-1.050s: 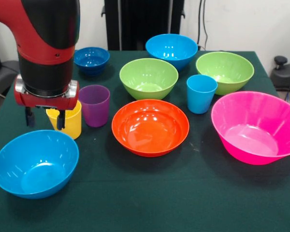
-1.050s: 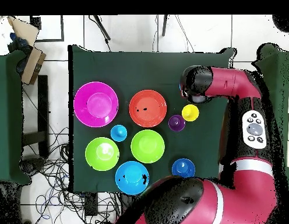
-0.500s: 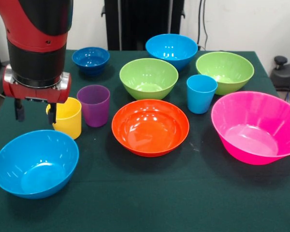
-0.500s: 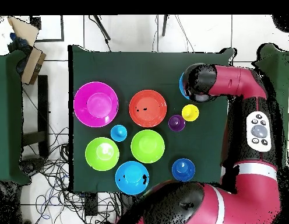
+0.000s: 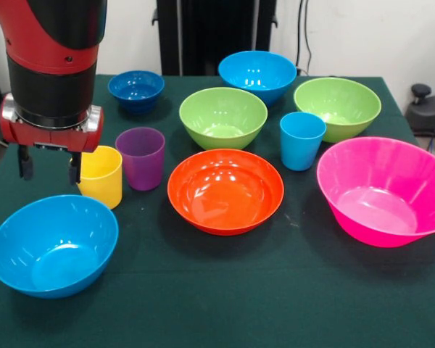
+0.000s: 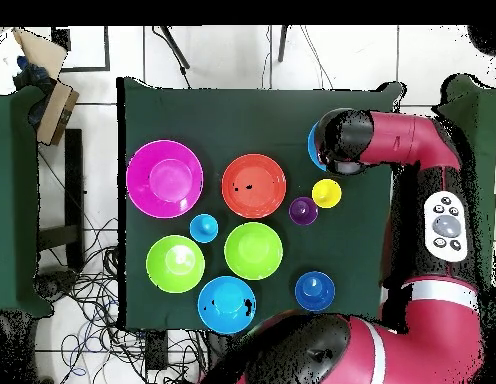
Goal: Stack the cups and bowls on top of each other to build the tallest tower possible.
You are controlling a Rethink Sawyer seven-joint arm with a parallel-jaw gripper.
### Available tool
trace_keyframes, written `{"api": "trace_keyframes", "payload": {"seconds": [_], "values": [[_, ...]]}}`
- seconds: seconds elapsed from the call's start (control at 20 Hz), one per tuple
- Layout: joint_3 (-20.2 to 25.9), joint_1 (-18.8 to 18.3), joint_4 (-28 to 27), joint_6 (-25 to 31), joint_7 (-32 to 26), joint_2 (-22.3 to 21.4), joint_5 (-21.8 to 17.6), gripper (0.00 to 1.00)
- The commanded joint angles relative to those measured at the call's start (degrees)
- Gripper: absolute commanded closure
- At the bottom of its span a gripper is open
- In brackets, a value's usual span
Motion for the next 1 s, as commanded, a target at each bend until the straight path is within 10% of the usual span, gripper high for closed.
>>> {"api": "trace_keyframes", "payload": {"seconds": [0.05,1.0], "values": [[0.53,1.76,3.3,0.34,-8.21,1.64,-5.05,0.0],[-1.34,4.16,4.18,-0.71,-3.76,2.01,-3.29,0.0]]}}
